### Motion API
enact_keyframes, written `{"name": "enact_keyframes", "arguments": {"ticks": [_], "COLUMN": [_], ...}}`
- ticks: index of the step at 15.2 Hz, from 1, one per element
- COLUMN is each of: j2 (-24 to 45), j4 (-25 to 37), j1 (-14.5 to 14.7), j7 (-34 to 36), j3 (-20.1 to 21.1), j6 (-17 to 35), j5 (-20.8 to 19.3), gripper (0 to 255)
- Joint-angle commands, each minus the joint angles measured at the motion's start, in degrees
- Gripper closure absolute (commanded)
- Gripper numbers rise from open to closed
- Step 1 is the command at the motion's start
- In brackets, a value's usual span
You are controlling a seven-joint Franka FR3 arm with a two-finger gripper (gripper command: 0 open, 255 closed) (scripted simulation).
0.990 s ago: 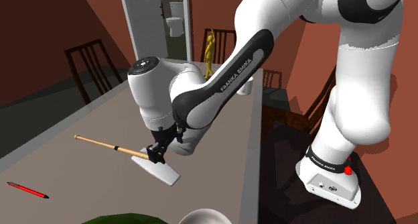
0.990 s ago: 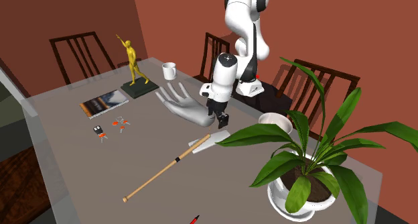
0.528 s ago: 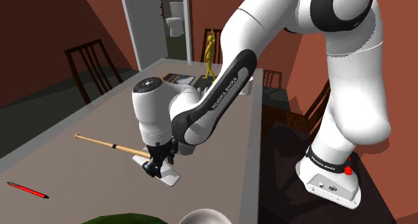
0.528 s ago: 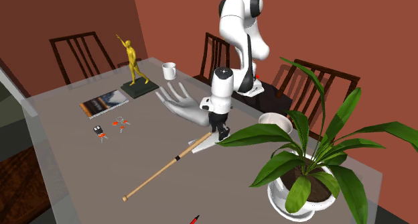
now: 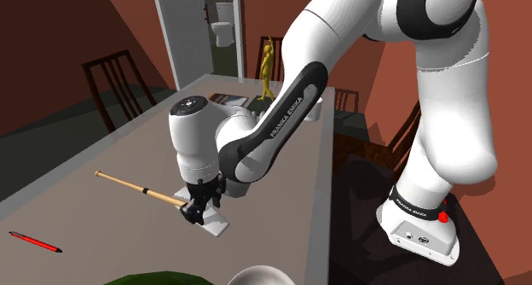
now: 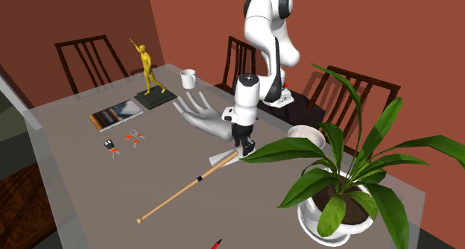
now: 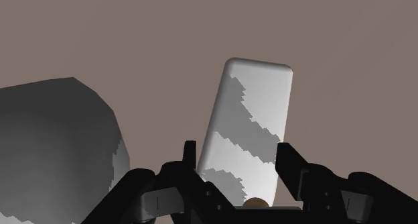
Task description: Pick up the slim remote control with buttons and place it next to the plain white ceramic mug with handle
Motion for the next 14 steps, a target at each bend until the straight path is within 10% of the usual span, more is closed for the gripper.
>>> {"name": "enact_keyframes", "arguments": {"ticks": [1, 9, 10, 14], "j2": [0.60, -2.79, -2.79, 3.59], "j4": [-0.39, 0.03, 0.03, 9.83], "j1": [-0.43, -1.61, -1.61, -0.38], "j7": [-0.89, -2.72, -2.72, 0.44], "j3": [0.29, 1.83, 1.83, -0.48], "j6": [-1.00, -4.25, -4.25, -8.01], "j5": [0.87, 3.58, 3.58, 3.36], "gripper": [255, 255, 0, 0]}}
